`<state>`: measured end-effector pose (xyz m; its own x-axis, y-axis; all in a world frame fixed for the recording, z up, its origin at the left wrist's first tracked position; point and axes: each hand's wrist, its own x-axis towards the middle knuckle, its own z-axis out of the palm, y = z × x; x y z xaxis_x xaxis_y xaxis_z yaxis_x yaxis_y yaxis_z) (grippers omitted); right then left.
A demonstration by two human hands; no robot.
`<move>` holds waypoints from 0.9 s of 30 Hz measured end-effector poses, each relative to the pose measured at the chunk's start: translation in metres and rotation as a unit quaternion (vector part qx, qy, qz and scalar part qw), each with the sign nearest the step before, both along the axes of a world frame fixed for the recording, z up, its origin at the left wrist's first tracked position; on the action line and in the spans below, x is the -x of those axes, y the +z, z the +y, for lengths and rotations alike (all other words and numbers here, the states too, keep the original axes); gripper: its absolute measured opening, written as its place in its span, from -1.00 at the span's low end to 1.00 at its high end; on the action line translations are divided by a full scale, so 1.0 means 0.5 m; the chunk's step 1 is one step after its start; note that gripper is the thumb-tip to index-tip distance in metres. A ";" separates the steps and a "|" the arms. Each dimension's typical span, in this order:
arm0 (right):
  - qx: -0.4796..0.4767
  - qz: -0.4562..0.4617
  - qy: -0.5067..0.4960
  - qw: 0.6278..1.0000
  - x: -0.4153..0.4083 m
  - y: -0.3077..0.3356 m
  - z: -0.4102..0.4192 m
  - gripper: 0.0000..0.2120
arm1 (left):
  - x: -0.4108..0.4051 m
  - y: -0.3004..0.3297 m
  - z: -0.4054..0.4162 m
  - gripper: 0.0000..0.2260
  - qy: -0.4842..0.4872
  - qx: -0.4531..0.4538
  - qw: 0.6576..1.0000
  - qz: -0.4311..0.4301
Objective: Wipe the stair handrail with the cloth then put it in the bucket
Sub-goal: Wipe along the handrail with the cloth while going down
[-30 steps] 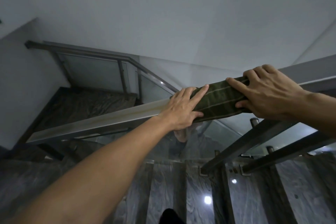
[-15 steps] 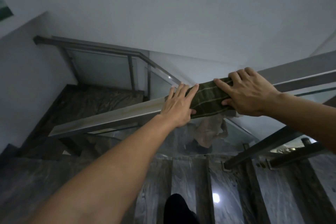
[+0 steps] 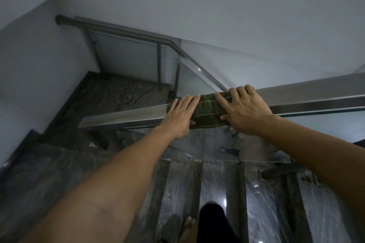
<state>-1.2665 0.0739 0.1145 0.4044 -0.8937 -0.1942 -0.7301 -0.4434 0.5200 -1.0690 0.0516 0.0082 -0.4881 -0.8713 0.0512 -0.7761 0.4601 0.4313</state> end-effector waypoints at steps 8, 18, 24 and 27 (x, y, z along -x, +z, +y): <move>-0.013 -0.003 -0.008 1.000 -0.073 -0.034 -0.013 -0.33 | -0.069 -0.034 -0.026 -0.14 -0.013 -0.002 1.000 -0.013; -0.010 -0.024 -0.001 1.000 -0.221 -0.142 -0.046 -0.34 | -0.214 -0.142 -0.061 -0.11 0.006 -0.003 0.999 -0.035; 0.000 -0.024 0.001 1.000 -0.333 -0.226 -0.071 -0.33 | -0.320 -0.224 -0.083 -0.11 0.019 0.001 0.999 -0.040; 0.003 -0.029 0.001 1.000 -0.391 -0.266 -0.086 -0.33 | -0.377 -0.261 -0.095 -0.12 0.019 -0.003 0.999 -0.042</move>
<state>-1.0712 0.0308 -0.0184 0.4175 -0.8937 -0.1642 -0.7582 -0.4422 0.4791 -0.8807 0.0040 -0.1221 -0.4568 -0.8896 0.0066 -0.8269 0.4273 0.3657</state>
